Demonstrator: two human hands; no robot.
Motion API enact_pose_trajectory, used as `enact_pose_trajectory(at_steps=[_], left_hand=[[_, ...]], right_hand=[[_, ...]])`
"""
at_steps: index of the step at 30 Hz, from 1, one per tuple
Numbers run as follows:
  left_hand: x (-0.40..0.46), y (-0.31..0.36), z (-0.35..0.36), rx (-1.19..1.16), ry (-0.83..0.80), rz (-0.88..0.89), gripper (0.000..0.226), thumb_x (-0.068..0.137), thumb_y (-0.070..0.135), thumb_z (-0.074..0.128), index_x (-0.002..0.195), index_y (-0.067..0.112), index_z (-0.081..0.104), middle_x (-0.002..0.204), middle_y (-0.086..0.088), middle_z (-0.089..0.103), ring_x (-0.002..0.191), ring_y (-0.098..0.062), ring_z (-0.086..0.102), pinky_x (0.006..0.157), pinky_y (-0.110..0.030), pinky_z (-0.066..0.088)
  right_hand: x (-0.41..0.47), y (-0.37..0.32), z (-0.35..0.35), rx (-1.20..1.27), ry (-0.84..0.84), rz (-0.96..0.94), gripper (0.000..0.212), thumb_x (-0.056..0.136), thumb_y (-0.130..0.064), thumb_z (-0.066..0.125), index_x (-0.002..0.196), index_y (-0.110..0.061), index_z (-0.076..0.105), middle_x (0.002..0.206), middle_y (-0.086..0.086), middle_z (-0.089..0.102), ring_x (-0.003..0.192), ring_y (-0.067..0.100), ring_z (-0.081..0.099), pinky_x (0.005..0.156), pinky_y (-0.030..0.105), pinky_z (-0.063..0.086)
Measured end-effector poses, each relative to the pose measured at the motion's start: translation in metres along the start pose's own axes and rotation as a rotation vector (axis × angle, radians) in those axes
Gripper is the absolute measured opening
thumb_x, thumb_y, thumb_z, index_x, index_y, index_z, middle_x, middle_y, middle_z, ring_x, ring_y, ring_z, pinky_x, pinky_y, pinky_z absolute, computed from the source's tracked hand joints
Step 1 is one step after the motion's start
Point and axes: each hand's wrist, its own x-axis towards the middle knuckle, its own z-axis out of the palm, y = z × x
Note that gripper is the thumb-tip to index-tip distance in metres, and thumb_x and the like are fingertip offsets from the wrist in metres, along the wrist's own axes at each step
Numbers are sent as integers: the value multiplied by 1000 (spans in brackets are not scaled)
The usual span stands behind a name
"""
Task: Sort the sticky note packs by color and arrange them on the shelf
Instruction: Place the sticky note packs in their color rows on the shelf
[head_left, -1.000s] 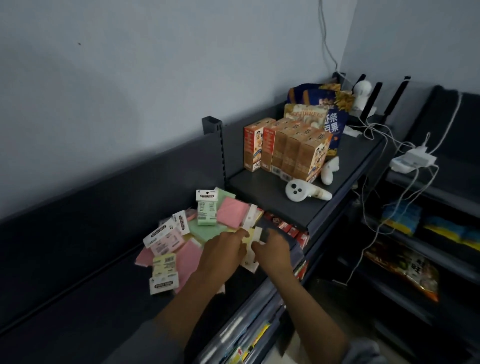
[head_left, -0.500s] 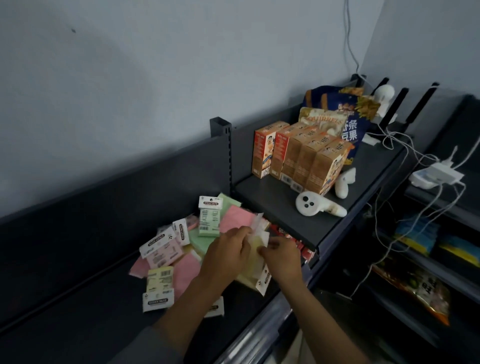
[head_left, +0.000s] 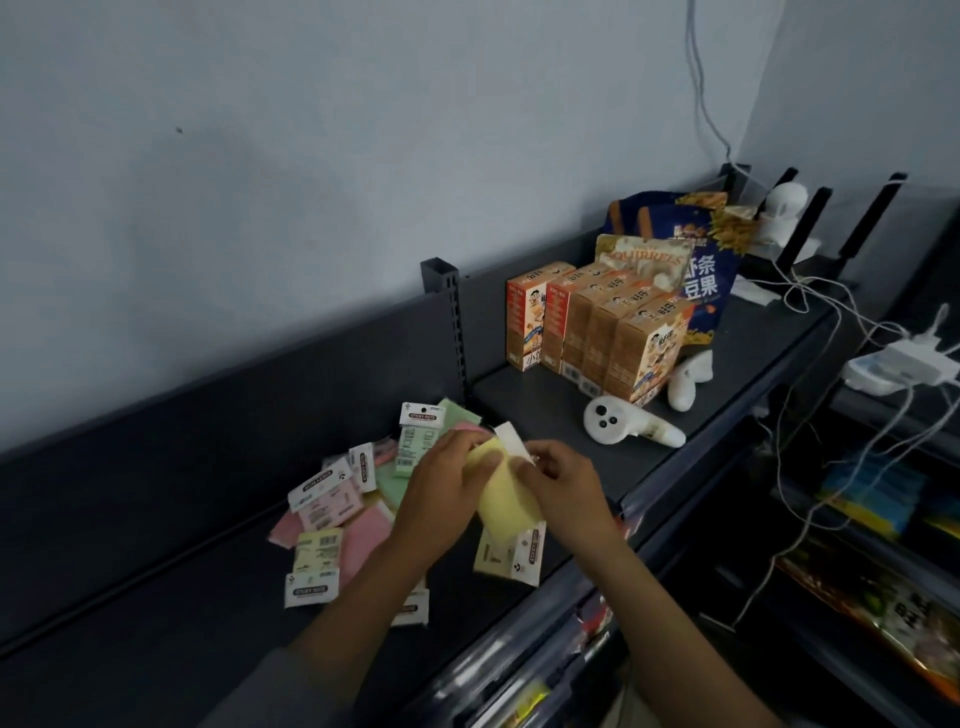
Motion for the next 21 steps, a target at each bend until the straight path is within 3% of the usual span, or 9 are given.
enact_pose_trajectory(at_steps=[2, 3, 5, 9, 11, 13, 15, 18, 21], left_hand=[[-4, 0, -8, -44, 129, -129, 20, 101, 30, 56, 117, 18, 61, 111, 5, 62, 100, -9, 58, 79, -18, 42], [-8, 0, -13, -59, 170, -180, 17, 102, 30, 55, 115, 20, 59, 107, 5, 62, 94, -9, 59, 73, -16, 41], [-17, 0, -24, -39, 187, -240, 14, 103, 35, 50, 112, 25, 55, 98, 6, 63, 85, -10, 60, 65, -23, 43], [-42, -4, -41, 155, 157, -301, 16, 104, 43, 42, 115, 31, 47, 80, 7, 60, 72, -13, 60, 60, -36, 46], [-57, -5, -49, 173, 156, -355, 26, 104, 41, 43, 129, 34, 43, 79, 6, 63, 70, -13, 62, 60, -35, 48], [-75, -8, -58, 142, 183, -416, 38, 104, 35, 45, 141, 38, 37, 86, 4, 67, 73, -11, 63, 65, -35, 51], [-96, -12, -69, 150, 211, -442, 45, 104, 31, 45, 146, 40, 33, 92, 3, 67, 76, -10, 61, 68, -34, 52], [-129, -19, -92, 223, 262, -430, 42, 106, 30, 43, 145, 40, 35, 78, 3, 64, 62, -13, 60, 55, -35, 48], [-156, -22, -122, 256, 345, -417, 31, 107, 30, 42, 136, 38, 42, 66, 5, 58, 52, -11, 54, 47, -41, 44]], right_hand=[[-3, 2, 3, 44, -84, 59, 11, 93, -22, 70, 93, -12, 71, 76, 8, 73, 56, 13, 65, 53, 31, 51], [-6, 3, 7, 55, -126, 76, 15, 94, -22, 69, 90, -7, 70, 72, 13, 71, 51, 15, 63, 49, 29, 48], [-12, 2, 16, 59, -170, 78, 20, 95, -21, 67, 88, -3, 67, 65, 15, 66, 46, 13, 58, 47, 26, 42], [-18, 1, 43, 105, -102, 10, 22, 97, -22, 61, 78, -13, 54, 63, 9, 58, 50, 13, 54, 50, 34, 44], [-23, 0, 57, 99, -63, -46, 25, 99, -20, 59, 76, -20, 47, 65, 0, 48, 56, 12, 46, 52, 28, 38], [-34, -4, 70, 134, -65, -103, 8, 101, -16, 54, 95, -22, 55, 77, -4, 53, 64, 9, 50, 54, 19, 38], [-47, -8, 84, 174, -88, -123, 16, 104, -14, 49, 117, -22, 53, 91, -10, 56, 72, -3, 55, 56, 12, 42], [-66, -14, 112, 229, -174, -148, 20, 106, -17, 46, 124, -25, 48, 86, 0, 55, 62, -1, 52, 52, 17, 40], [-83, -25, 149, 248, -229, -169, 19, 106, -19, 44, 124, -25, 50, 97, 2, 59, 69, 0, 58, 49, 17, 46]])
